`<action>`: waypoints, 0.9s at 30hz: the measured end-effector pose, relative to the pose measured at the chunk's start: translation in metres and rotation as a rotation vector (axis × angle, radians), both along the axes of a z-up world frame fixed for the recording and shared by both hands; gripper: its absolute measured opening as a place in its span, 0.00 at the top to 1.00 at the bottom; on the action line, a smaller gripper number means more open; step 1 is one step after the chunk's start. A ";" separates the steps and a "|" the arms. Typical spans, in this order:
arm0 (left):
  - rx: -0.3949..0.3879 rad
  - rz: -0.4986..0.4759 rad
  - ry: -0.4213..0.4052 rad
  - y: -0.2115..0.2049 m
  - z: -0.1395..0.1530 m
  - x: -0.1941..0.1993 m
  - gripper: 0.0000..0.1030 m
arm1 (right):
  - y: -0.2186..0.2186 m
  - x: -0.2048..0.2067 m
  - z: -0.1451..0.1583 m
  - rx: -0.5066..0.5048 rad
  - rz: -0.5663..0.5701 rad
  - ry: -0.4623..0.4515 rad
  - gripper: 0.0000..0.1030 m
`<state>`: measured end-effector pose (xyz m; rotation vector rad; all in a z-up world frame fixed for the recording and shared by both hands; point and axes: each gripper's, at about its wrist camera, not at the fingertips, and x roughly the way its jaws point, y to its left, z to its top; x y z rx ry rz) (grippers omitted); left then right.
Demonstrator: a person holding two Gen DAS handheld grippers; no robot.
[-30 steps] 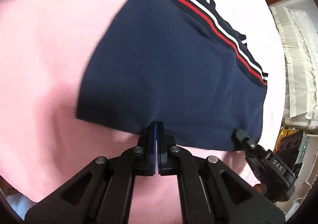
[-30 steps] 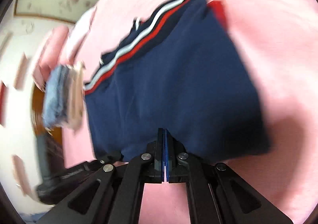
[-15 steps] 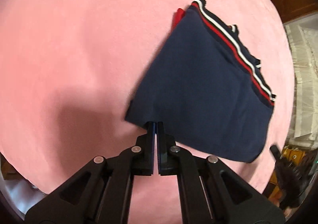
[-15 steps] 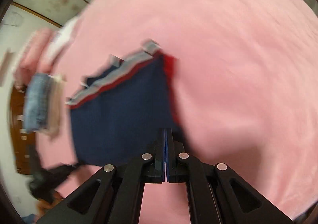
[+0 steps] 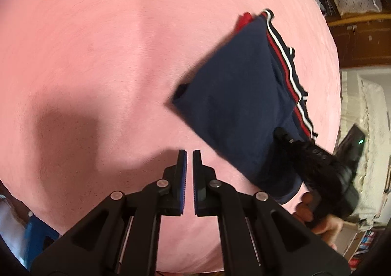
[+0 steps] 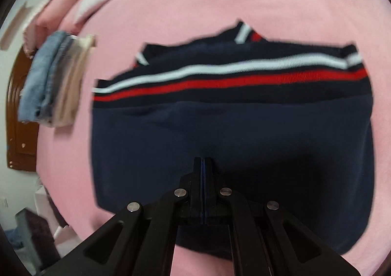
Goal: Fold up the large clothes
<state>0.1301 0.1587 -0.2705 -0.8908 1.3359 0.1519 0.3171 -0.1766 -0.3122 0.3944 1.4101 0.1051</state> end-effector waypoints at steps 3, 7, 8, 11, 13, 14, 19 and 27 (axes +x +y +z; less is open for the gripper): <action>-0.048 0.057 -0.022 0.011 -0.001 -0.008 0.99 | -0.003 -0.001 -0.008 -0.053 -0.016 0.017 1.00; -0.166 0.104 -0.088 0.011 -0.019 0.000 0.72 | 0.002 -0.004 -0.013 -0.082 0.021 0.019 1.00; -0.208 0.124 -0.089 0.012 -0.028 0.002 0.51 | 0.002 -0.003 -0.016 -0.078 0.025 0.021 1.00; -0.323 0.201 -0.119 0.016 -0.047 0.008 0.46 | 0.000 0.004 -0.023 -0.052 0.033 0.044 1.00; -0.350 0.220 -0.138 0.014 -0.055 0.017 0.46 | -0.002 0.003 -0.025 -0.044 0.049 0.042 1.00; -0.348 0.219 -0.149 0.013 -0.057 0.022 0.46 | 0.000 0.003 -0.025 -0.046 0.063 0.033 1.00; -0.343 0.280 -0.132 0.008 -0.063 0.042 0.47 | -0.005 0.000 -0.026 -0.038 0.031 0.015 1.00; -0.256 0.231 -0.176 -0.008 -0.024 0.056 0.89 | -0.035 -0.027 -0.015 -0.042 -0.027 -0.007 1.00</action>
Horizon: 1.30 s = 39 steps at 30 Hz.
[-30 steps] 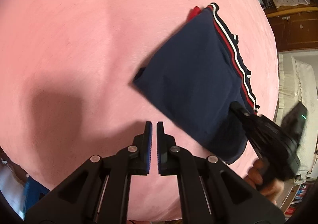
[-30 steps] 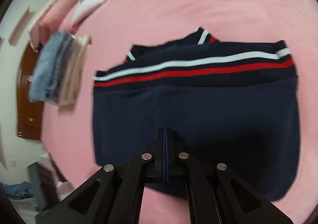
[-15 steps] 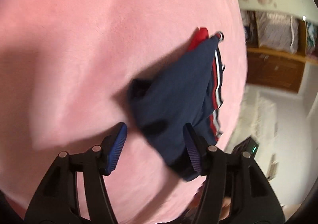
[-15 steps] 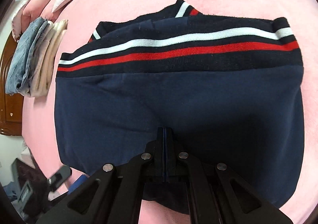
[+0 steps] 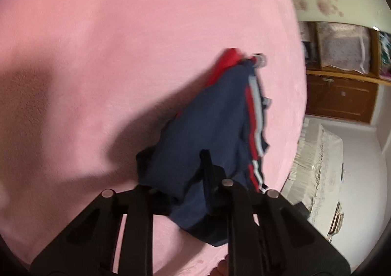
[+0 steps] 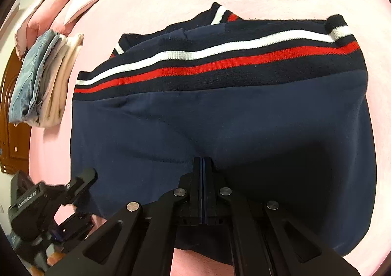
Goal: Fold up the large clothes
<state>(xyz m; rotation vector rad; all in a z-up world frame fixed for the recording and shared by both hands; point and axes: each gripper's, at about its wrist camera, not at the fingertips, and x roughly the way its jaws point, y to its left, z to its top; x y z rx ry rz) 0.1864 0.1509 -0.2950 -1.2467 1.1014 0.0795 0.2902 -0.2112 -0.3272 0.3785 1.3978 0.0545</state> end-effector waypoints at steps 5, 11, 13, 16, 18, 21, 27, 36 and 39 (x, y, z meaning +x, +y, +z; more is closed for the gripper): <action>0.134 -0.294 -0.249 -0.037 0.066 0.011 0.95 | -0.003 -0.014 -0.001 0.030 -0.093 -0.013 1.00; 0.353 -0.696 -0.398 -0.097 0.109 0.033 0.95 | -0.018 -0.027 -0.001 0.084 -0.168 -0.040 1.00; 0.396 -0.775 -0.426 -0.113 0.115 0.035 0.95 | -0.025 -0.033 -0.001 0.116 -0.179 -0.049 1.00; 0.462 -0.883 -0.456 -0.145 0.121 0.041 0.95 | -0.039 -0.038 -0.004 0.177 -0.185 -0.048 1.00; 0.529 -0.953 -0.483 -0.167 0.126 0.039 0.95 | -0.049 -0.041 -0.006 0.226 -0.182 -0.046 1.00; 0.588 -1.019 -0.513 -0.192 0.132 0.028 0.95 | -0.064 -0.046 -0.010 0.308 -0.179 -0.040 1.00; 0.634 -1.052 -0.504 -0.214 0.143 0.022 0.95 | -0.107 -0.053 -0.022 0.491 -0.189 0.004 1.00; 0.750 -1.160 -0.461 -0.269 0.121 -0.001 0.95 | -0.184 -0.074 0.015 0.511 -0.145 0.039 1.00; 0.775 -1.218 -0.394 -0.301 0.093 -0.002 0.95 | -0.230 -0.085 0.043 0.404 -0.240 -0.012 1.00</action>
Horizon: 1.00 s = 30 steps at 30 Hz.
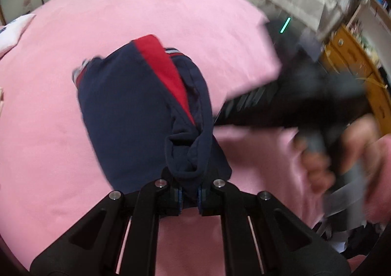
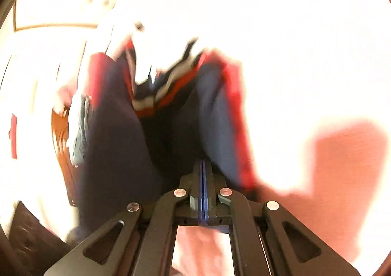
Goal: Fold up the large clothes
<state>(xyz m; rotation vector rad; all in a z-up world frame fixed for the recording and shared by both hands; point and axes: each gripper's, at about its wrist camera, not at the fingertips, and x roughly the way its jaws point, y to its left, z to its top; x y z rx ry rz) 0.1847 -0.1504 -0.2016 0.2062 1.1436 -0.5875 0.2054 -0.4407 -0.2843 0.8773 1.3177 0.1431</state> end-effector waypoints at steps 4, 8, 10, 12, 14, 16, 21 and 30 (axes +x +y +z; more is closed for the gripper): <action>0.109 0.005 0.036 -0.031 -0.034 0.001 0.95 | -0.037 -0.002 0.034 -0.120 -0.013 -0.055 0.99; 0.096 0.039 0.043 -0.034 -0.032 -0.003 0.73 | -0.052 0.005 0.050 -0.094 0.026 -0.077 0.94; 0.069 0.045 0.064 -0.032 -0.026 -0.006 0.58 | -0.050 0.018 0.060 -0.084 0.049 -0.090 0.85; 0.071 0.051 0.086 -0.027 -0.018 -0.010 0.51 | -0.047 0.024 0.065 -0.058 0.072 -0.097 0.63; 0.074 0.063 0.091 -0.017 -0.007 -0.013 0.51 | -0.045 0.039 0.064 -0.046 0.093 -0.098 0.61; 0.069 0.090 0.080 -0.004 0.003 -0.016 0.51 | -0.028 0.058 0.063 -0.056 0.118 -0.097 0.61; 0.075 0.217 0.086 0.036 0.018 -0.011 0.51 | 0.022 0.077 0.048 -0.129 0.182 -0.109 0.64; 0.080 0.422 0.104 0.075 0.018 0.029 0.51 | 0.037 0.069 0.061 -0.306 0.247 -0.162 0.97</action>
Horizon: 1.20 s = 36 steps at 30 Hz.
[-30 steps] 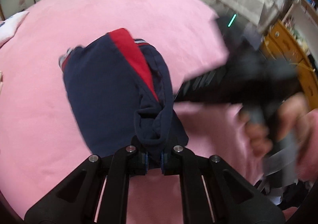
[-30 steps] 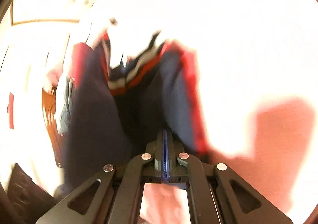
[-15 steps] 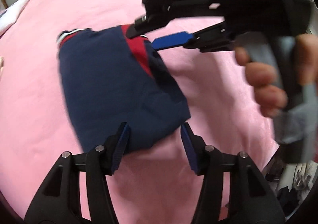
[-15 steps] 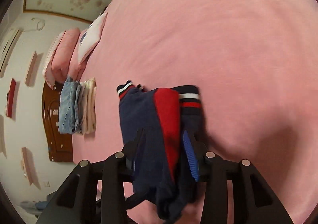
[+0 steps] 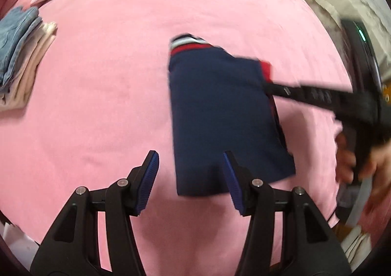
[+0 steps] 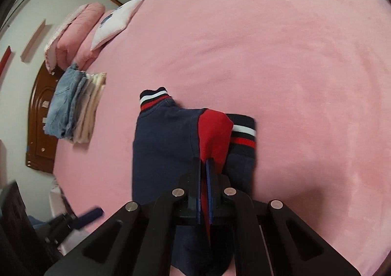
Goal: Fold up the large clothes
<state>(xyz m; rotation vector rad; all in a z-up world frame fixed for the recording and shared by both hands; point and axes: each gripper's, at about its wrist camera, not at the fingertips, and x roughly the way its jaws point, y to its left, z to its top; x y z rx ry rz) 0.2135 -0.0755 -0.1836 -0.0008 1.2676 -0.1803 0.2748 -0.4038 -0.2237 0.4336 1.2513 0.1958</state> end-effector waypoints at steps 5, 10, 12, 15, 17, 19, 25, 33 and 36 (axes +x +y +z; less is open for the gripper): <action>-0.014 -0.003 0.020 0.005 -0.008 0.030 0.51 | -0.016 -0.011 -0.004 -0.053 -0.046 0.048 0.98; 0.074 -0.030 0.062 -0.010 -0.032 0.039 0.51 | -0.011 -0.004 -0.045 -0.302 -0.027 0.147 1.00; 0.082 -0.029 0.070 -0.010 -0.037 0.042 0.51 | -0.022 -0.006 -0.059 -0.240 -0.079 0.174 1.00; 0.079 -0.015 0.050 -0.011 -0.043 0.051 0.51 | -0.035 -0.013 -0.038 -0.180 -0.144 0.123 1.00; 0.063 0.004 0.047 -0.006 -0.038 0.053 0.51 | -0.040 -0.019 -0.016 -0.168 -0.160 0.059 1.00; 0.037 0.021 0.036 0.000 -0.033 0.058 0.51 | -0.044 -0.025 0.006 -0.134 -0.169 -0.009 1.00; -0.137 0.036 0.070 0.008 -0.022 0.097 0.80 | -0.023 -0.015 0.037 0.010 -0.058 -0.110 1.00; -0.164 -0.027 0.119 -0.010 -0.063 0.141 1.00 | 0.014 0.009 -0.021 0.054 0.009 -0.001 1.00; -0.246 0.008 0.120 -0.002 -0.070 0.141 1.00 | 0.000 0.006 -0.025 -0.012 -0.070 -0.011 1.00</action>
